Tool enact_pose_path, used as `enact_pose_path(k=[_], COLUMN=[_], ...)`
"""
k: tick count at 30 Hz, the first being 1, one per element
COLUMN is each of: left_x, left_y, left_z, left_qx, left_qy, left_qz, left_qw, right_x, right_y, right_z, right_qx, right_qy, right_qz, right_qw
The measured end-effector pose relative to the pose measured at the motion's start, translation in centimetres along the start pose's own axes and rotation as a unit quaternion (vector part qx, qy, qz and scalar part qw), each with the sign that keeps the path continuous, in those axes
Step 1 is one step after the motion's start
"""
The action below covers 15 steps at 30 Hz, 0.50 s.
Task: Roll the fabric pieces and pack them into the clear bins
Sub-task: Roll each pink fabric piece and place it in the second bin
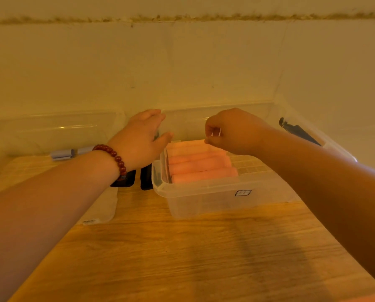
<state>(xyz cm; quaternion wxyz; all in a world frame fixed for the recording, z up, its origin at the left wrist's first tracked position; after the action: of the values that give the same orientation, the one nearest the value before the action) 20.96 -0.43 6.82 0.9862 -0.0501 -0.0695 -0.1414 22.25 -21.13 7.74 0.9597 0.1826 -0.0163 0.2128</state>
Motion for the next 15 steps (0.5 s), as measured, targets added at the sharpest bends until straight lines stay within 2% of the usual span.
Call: enact_pose_path(k=[9,15], left_x=[-4.5,-8.3], left_y=[-1.1,-2.0], left_z=[1.8,1.8], left_qx=[0.047,0.039], left_qy=[-0.048,-0.030], left_qz=[-0.027,-0.029], left_qw=[0.997,0.998], right_x=[-4.4,-7.6], right_y=[5.0,7.4], right_z=[0.4,-1.1], right_qx=[0.034,0.029], right_qy=[-0.079,-0.086], right_qz=[0.026,0.008], right_qw=[0.996,0.996])
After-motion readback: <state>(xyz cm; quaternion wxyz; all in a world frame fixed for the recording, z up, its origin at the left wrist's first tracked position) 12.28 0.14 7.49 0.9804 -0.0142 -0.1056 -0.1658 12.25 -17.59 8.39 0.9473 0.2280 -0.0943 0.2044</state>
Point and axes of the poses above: each hand's wrist, its own x-axis towards the middle knuckle, its own z-axis out of the back of the hand, y = z × x, the point moved 2 cm from there along x, towards the middle knuckle, and after that the axes turned 14 degrees about x, right-handed, at the moved point
